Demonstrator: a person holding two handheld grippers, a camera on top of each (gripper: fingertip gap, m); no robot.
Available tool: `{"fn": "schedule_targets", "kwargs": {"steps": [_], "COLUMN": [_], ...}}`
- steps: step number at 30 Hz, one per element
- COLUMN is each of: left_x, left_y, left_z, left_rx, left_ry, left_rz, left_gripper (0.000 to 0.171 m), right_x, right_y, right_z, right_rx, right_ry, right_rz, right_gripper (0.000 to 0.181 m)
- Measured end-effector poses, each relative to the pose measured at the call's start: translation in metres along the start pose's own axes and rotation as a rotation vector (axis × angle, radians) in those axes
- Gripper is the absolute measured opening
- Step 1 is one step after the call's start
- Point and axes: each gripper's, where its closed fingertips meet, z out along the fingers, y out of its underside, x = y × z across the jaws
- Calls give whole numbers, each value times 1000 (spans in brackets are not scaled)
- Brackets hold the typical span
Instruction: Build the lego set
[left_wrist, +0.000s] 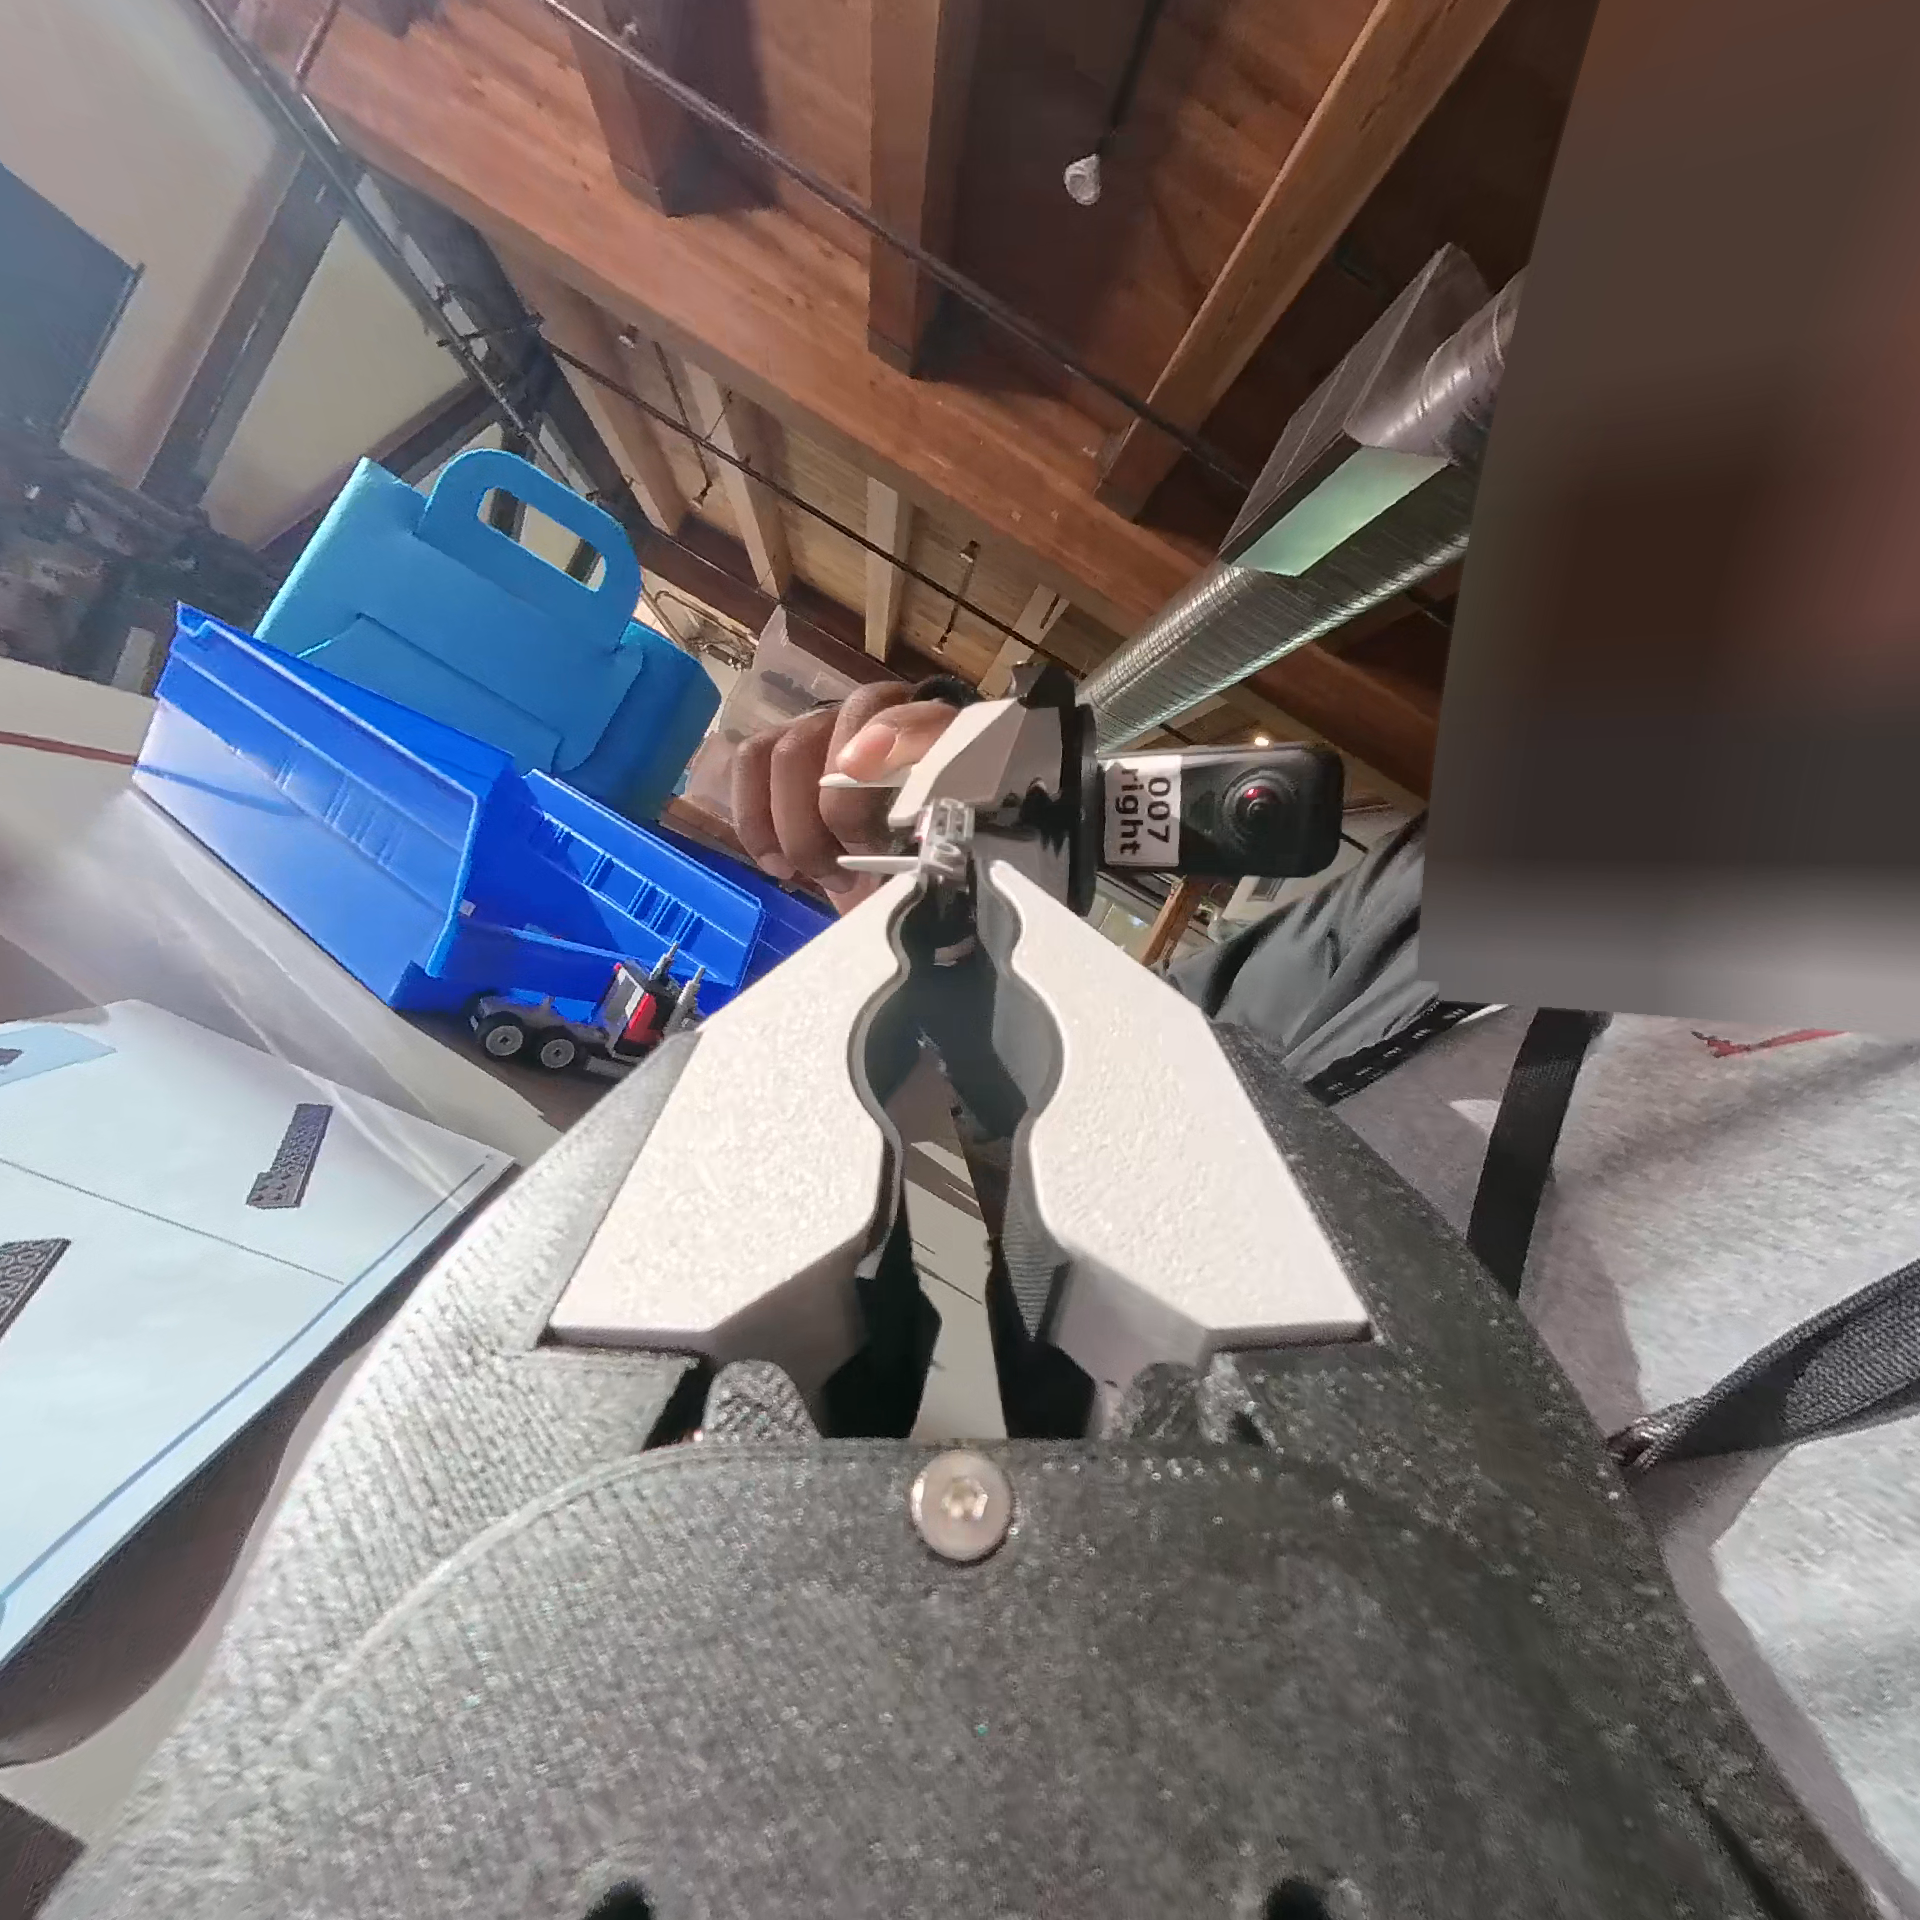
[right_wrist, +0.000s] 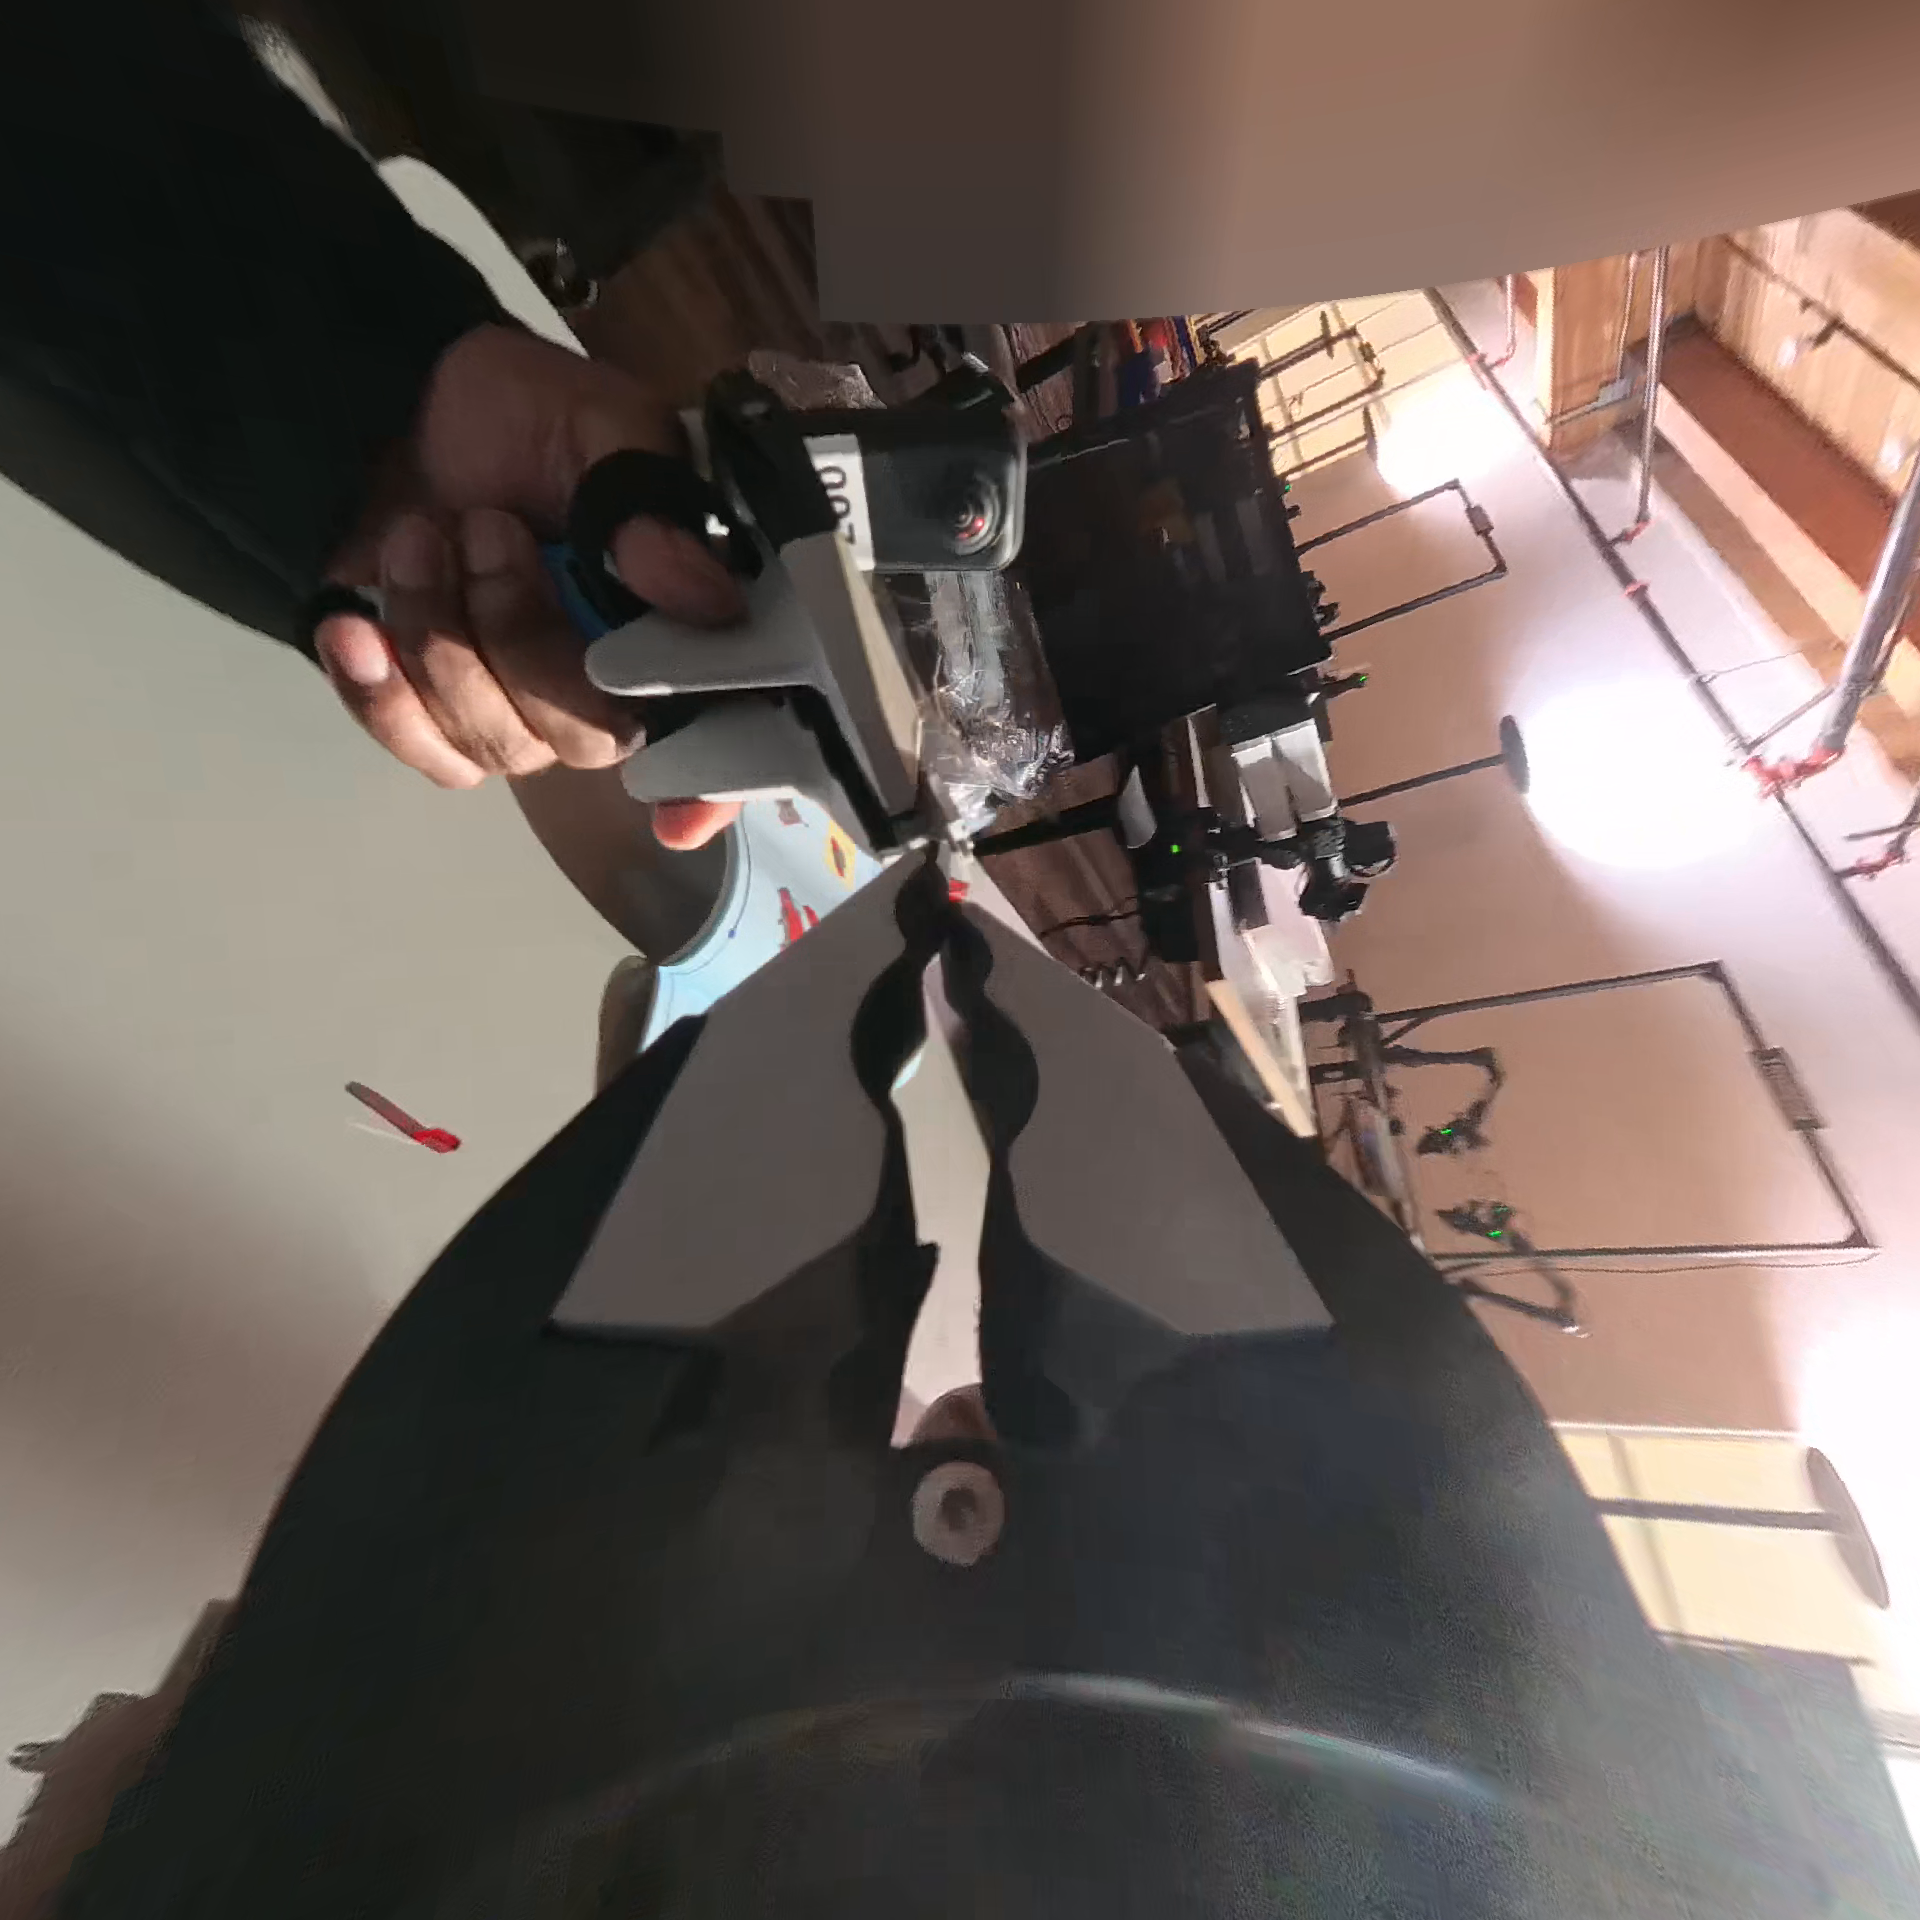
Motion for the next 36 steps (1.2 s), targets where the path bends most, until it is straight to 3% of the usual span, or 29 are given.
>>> {"fn": "schedule_targets", "kwargs": {"steps": [11,15,19,25,36], "left_x": [-17,-30,-46,-51,-51], "left_y": [5,14,29,34,34], "left_z": [-4,-9,-18,-18,-18], "left_rx": [-51,-160,-300,-337,-329], "left_ry": [-107,-234,-367,-384,-379], "left_rz": [22,101,169,151,136], "left_gripper": [6,6,6,6,6], "right_x": [-5,-9,-46,-117,-136], "right_y": [23,32,59,100,103], "right_z": [3,-3,-8,-21,-29], "right_rx": [-62,-72,-215,-453,-500], "right_ry": [22,31,-109,-225,-197], "right_rz": [2,46,242,593,707], "right_gripper": [1,1,1,4,12]}}
